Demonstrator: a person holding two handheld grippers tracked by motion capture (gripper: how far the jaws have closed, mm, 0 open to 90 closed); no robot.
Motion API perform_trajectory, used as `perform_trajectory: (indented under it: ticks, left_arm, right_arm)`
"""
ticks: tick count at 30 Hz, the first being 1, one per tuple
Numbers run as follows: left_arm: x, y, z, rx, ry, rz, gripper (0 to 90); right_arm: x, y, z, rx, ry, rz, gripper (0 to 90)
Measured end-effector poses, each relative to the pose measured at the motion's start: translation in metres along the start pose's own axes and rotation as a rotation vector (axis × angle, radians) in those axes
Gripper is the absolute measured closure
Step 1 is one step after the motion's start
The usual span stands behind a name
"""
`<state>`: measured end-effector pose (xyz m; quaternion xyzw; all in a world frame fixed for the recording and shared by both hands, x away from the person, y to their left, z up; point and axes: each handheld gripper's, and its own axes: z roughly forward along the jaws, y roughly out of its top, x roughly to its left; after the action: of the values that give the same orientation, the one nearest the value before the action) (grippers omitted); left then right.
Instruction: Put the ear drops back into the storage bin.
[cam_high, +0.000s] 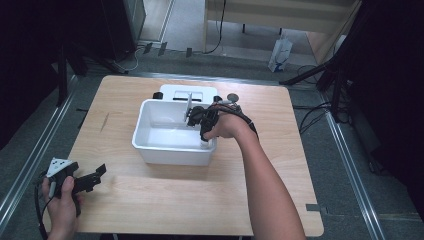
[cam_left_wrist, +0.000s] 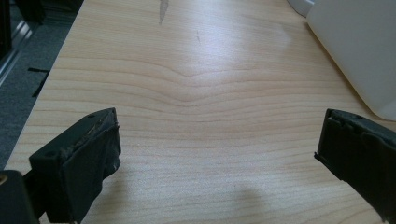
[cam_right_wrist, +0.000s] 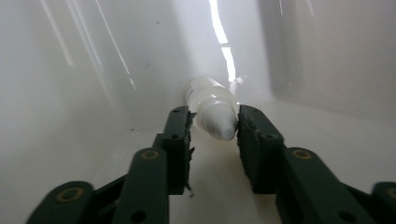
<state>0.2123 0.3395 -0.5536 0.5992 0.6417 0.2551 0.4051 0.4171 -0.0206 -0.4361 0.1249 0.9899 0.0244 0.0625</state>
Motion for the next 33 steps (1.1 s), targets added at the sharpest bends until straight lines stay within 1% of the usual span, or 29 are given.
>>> perform_trajectory:
  ticks: [1,3,4,5,7,8,9,10,11,12,14,15,16,17,18,19,20,21,22,23,24,25,26,27,28,30,31,32,33]
  left_arm:
    - [0.000,0.000,0.000,0.001,0.000,0.000,0.4]
    - [0.000,0.000,0.000,0.002,0.000,0.001,0.4]
    - [0.000,0.000,0.000,0.000,0.004,0.002,0.4]
    - [0.000,0.000,0.000,0.000,0.004,0.002,0.4]
    - [0.000,0.000,0.000,0.001,0.004,0.003,0.4]
    - [0.000,0.000,0.000,0.000,0.004,0.003,0.4]
    - [0.000,0.000,0.000,0.000,0.004,0.003,0.4]
    - [0.000,0.000,0.000,0.001,0.004,0.003,0.4]
    - [0.000,0.000,0.000,0.001,0.004,0.003,0.3]
    - [0.000,0.000,0.000,0.001,0.004,0.004,0.4]
    - [-0.001,0.000,0.000,0.001,0.006,0.006,0.4]
    - [-0.001,0.000,0.000,0.001,0.006,0.006,0.3]
    - [-0.001,0.000,0.000,0.001,0.008,0.010,0.4]
    - [-0.001,0.000,0.000,0.001,0.008,0.010,0.4]
    - [-0.001,0.000,0.000,0.000,0.008,0.010,0.4]
    - [-0.001,0.000,0.000,0.000,0.008,0.010,0.4]
    - [-0.001,0.000,0.000,0.003,0.009,0.013,0.4]
    - [-0.001,0.000,0.000,0.003,0.009,0.013,0.4]
    - [-0.001,0.000,0.001,-0.001,0.012,0.010,0.4]
    - [-0.002,0.000,0.001,-0.001,0.013,0.012,0.4]
    - [-0.002,0.000,0.000,-0.003,0.013,0.014,0.4]
    - [-0.002,0.000,0.000,-0.003,0.013,0.014,0.4]
    - [-0.002,0.000,0.000,-0.003,0.015,0.016,0.4]
    - [-0.002,0.000,0.000,-0.003,0.015,0.016,0.4]
    - [-0.002,0.000,0.000,-0.003,0.016,0.019,0.4]
    - [-0.002,0.000,0.000,-0.005,0.017,0.021,0.4]
    - [-0.002,0.000,0.000,-0.005,0.017,0.021,0.4]
    - [-0.003,0.000,0.000,-0.004,0.018,0.021,0.4]
    - [-0.003,0.000,0.000,-0.004,0.018,0.021,0.4]
  right_arm:
    - [0.000,0.000,0.000,0.000,0.000,0.000,63.0]
    - [0.002,0.000,-0.003,-0.016,0.006,0.003,57.1]
    - [0.002,0.000,-0.007,-0.033,0.006,0.022,53.8]
    - [0.002,0.000,-0.007,-0.033,0.006,0.022,53.8]
    - [0.001,-0.001,-0.012,-0.063,0.016,0.042,53.5]
    - [0.001,-0.001,-0.019,-0.084,0.014,0.058,49.9]
    - [0.001,-0.001,-0.019,-0.084,0.014,0.058,49.9]
    - [0.001,-0.002,-0.025,-0.103,0.006,0.064,47.0]
    - [0.001,-0.002,-0.025,-0.103,0.006,0.064,47.0]
    - [0.002,-0.003,-0.032,-0.114,-0.009,0.076,39.2]
    - [0.003,-0.004,-0.039,-0.128,-0.023,0.093,32.2]
    - [0.003,-0.004,-0.039,-0.128,-0.023,0.093,32.2]
    - [0.003,-0.006,-0.046,-0.141,-0.040,0.129,23.7]
    - [0.003,-0.006,-0.046,-0.141,-0.040,0.129,23.7]
    - [0.004,-0.009,-0.053,-0.157,-0.065,0.160,15.7]
    - [0.004,-0.009,-0.053,-0.157,-0.065,0.160,15.7]
    - [0.005,-0.014,-0.060,-0.177,-0.071,0.189,12.5]
    - [0.005,-0.014,-0.060,-0.177,-0.071,0.189,12.5]
    - [0.006,-0.020,-0.066,-0.209,-0.085,0.203,11.4]
    - [0.006,-0.020,-0.066,-0.209,-0.085,0.203,11.4]
    - [0.006,-0.027,-0.072,-0.238,-0.084,0.240,5.0]
    - [0.006,-0.027,-0.072,-0.238,-0.084,0.240,5.0]
    - [0.005,-0.035,-0.076,-0.260,-0.080,0.266,1.0]
    - [0.005,-0.035,-0.076,-0.260,-0.080,0.266,1.0]
    - [0.005,-0.044,-0.080,-0.287,-0.082,0.291,0.0]
    - [0.006,-0.053,-0.083,-0.305,-0.086,0.316,0.0]
    - [0.006,-0.053,-0.083,-0.305,-0.086,0.316,0.0]
    - [0.006,-0.063,-0.085,-0.310,-0.106,0.326,0.0]
    - [0.006,-0.063,-0.085,-0.310,-0.106,0.326,0.0]
